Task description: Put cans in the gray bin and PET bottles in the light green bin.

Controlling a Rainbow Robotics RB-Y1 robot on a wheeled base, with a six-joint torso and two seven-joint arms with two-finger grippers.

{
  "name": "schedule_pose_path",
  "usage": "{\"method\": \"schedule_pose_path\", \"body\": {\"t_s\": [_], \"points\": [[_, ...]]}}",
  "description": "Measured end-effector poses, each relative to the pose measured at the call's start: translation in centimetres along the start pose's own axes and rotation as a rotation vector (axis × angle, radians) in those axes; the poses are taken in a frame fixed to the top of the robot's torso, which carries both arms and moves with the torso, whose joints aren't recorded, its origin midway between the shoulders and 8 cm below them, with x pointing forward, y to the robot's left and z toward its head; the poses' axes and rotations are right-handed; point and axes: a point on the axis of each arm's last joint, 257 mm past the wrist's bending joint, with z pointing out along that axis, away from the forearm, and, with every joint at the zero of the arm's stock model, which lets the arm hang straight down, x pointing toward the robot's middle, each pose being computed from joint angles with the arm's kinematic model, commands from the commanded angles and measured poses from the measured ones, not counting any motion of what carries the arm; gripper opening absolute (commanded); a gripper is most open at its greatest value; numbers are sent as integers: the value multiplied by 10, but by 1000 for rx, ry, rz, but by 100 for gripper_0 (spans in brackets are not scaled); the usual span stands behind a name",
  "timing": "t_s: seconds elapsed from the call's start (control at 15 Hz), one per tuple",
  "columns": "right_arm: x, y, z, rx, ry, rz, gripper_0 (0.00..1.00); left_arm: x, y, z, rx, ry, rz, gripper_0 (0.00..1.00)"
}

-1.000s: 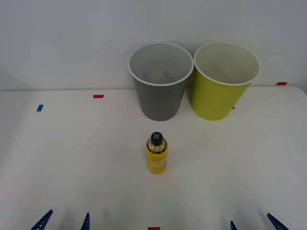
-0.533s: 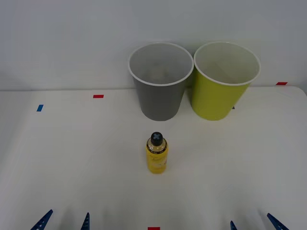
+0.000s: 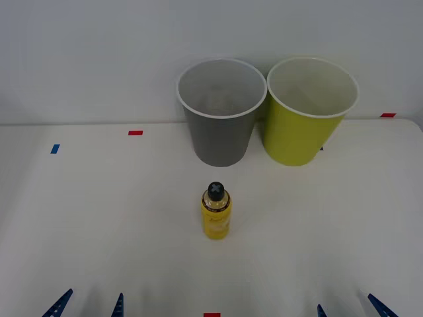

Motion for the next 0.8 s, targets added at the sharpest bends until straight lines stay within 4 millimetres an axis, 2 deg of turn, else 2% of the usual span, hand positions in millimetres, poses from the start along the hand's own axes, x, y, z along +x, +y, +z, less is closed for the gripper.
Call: {"method": "schedule_pose_path", "body": {"t_s": [0.53, 0.6, 0.67, 0.8], "points": [[0, 0, 0, 0, 0, 0, 100, 0, 0, 0, 0, 0, 0, 100], [0, 0, 0, 0, 0, 0, 100, 2, -1, 0, 1, 3, -1, 100], [0, 0, 0, 0, 0, 0, 100, 11, -2, 0, 1, 23, -6, 100], [0, 0, 0, 0, 0, 0, 100, 2, -4, 4, 10, -30, -21, 100]]}}
